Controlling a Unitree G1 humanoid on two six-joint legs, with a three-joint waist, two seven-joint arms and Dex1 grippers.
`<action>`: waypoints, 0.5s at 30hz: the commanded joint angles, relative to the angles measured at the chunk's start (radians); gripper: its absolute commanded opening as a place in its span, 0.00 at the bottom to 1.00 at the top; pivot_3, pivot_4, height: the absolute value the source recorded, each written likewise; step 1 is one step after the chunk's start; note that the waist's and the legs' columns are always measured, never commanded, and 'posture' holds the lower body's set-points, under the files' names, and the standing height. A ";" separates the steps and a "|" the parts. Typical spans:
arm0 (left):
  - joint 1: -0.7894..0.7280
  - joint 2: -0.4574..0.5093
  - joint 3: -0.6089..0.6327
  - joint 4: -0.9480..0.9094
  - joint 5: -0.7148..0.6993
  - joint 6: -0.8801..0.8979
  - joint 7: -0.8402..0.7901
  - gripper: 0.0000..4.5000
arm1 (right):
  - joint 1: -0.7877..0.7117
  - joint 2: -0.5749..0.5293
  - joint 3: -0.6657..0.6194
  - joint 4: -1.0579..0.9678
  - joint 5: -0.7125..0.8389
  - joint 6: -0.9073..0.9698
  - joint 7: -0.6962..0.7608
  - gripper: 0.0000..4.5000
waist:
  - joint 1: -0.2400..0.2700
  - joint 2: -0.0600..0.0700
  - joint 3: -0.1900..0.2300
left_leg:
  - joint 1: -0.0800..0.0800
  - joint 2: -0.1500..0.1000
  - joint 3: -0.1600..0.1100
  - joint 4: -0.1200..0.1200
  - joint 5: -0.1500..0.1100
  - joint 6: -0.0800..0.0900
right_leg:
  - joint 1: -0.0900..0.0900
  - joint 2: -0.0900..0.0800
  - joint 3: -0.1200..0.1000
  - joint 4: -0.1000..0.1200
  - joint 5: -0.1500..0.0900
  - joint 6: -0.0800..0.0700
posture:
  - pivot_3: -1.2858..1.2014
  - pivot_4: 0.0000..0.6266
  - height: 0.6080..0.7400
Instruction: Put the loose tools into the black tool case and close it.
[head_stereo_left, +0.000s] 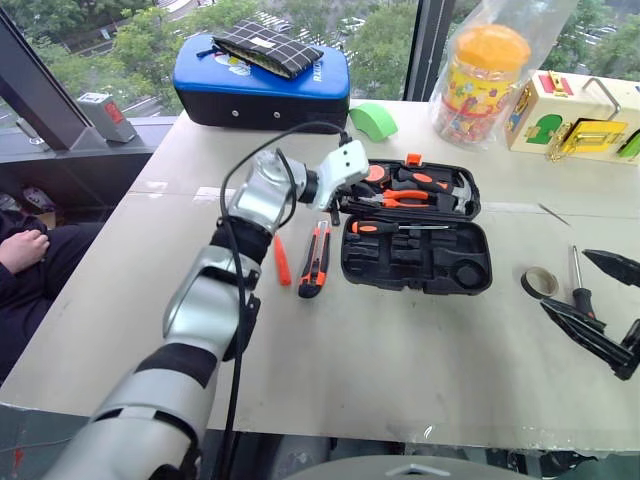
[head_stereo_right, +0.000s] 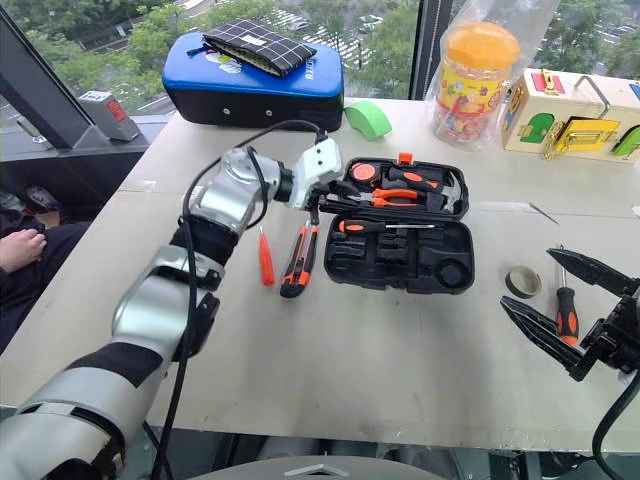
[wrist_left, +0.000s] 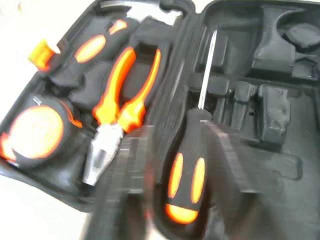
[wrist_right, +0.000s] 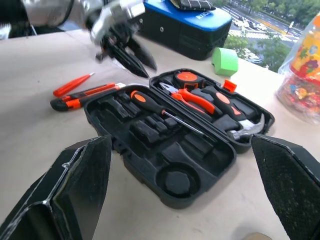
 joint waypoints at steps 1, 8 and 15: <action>0.035 -0.059 0.028 -0.103 -0.026 0.051 0.114 0.01 | 0.000 0.016 0.007 -0.044 -0.008 -0.019 -0.029 1.00 | 0.004 -0.001 0.000 | 0.000 0.000 0.000 0.000 0.000 0.000 | 0.000 0.000 0.000 0.000 0.000 0.000 | 0.52 0.24 1.00; 0.102 -0.066 -0.088 0.027 0.106 -0.036 0.211 0.01 | 0.019 0.044 0.064 -0.113 -0.023 -0.010 -0.081 1.00 | 0.002 0.000 -0.001 | 0.001 -0.001 0.000 0.000 0.000 0.000 | 0.000 0.001 0.002 0.001 0.000 0.000 | 0.52 0.24 1.00; 0.095 -0.063 -0.091 0.105 0.112 -0.123 0.253 0.01 | 0.087 0.065 0.083 -0.155 -0.055 0.003 -0.129 1.00 | -0.006 -0.001 -0.010 | 0.003 -0.001 0.001 0.000 0.000 0.000 | 0.001 0.001 0.003 0.001 0.000 0.000 | 0.52 0.24 1.00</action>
